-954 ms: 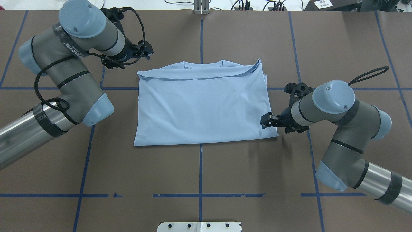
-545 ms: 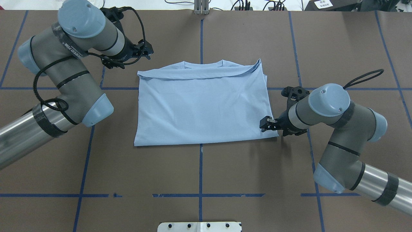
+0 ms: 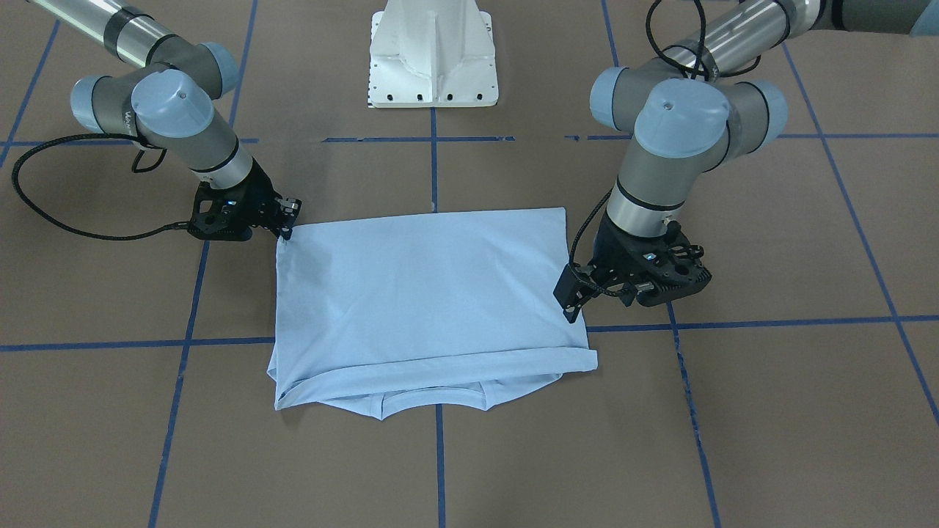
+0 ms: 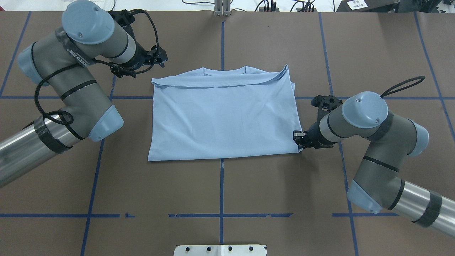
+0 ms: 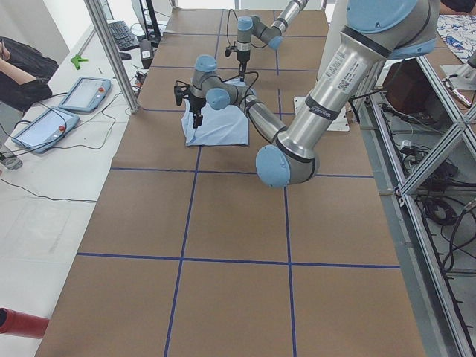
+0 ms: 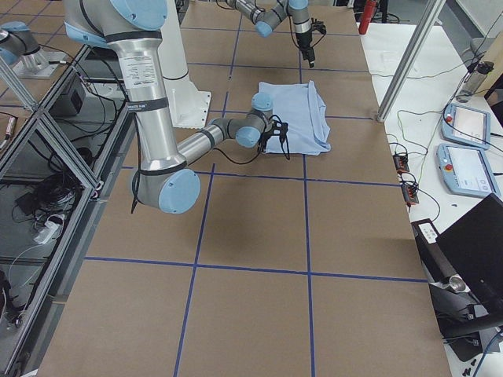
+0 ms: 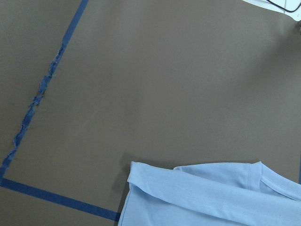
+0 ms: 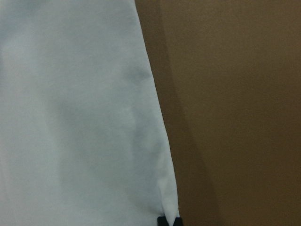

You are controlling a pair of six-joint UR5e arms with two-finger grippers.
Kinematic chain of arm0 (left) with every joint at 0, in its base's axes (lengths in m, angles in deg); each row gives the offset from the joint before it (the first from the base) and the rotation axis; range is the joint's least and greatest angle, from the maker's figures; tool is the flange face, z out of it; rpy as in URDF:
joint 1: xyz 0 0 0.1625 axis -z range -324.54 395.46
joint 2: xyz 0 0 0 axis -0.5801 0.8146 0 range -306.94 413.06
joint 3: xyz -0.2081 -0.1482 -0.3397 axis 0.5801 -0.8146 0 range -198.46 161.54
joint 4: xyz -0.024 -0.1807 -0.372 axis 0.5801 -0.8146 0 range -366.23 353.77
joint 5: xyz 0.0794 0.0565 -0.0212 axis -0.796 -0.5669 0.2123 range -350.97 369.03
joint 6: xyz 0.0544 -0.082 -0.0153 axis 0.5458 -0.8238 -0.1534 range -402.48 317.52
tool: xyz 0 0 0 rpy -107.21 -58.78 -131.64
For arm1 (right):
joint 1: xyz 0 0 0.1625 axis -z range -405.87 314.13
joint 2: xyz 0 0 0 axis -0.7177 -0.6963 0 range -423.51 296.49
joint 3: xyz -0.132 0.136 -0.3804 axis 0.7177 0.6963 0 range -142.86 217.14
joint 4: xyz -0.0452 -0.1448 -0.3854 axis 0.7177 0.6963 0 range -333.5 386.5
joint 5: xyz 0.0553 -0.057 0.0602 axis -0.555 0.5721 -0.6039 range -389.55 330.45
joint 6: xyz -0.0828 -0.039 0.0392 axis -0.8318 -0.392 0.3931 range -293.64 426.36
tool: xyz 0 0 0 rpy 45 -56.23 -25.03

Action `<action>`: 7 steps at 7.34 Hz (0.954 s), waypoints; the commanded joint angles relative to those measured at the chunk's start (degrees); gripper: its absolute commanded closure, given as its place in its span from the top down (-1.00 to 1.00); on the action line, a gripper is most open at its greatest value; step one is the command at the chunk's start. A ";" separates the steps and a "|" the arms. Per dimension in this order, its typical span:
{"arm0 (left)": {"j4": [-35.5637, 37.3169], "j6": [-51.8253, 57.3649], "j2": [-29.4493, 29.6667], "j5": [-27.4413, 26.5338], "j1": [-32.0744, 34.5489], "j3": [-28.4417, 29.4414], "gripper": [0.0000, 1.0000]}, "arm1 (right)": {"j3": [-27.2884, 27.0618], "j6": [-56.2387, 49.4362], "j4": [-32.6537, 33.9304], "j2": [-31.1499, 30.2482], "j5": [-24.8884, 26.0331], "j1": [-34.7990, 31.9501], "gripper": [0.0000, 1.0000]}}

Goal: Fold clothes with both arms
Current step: 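Move the right gripper to the folded bundle's corner nearest the robot and grasp it, then drag the folded shirt toward the robot with the right gripper while the left arm repositions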

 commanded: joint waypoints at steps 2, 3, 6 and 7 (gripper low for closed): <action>-0.01 -0.07 -0.89 -0.10 -0.12 -0.53 1.00 | -11.53 0.09 0.05 -9.79 0.40 5.06 -1.00; -0.01 -1.37 -0.99 -0.27 -0.21 -0.62 1.00 | -17.08 0.43 -0.03 -15.15 0.66 9.63 -1.00; -0.01 -4.54 -1.16 -1.94 -2.13 -2.29 1.00 | -25.39 5.32 -0.03 -23.82 0.75 25.97 -1.00; -0.01 -5.33 -1.42 -2.03 -2.84 -2.82 1.00 | -26.00 7.71 -0.03 -23.91 0.75 30.55 -1.00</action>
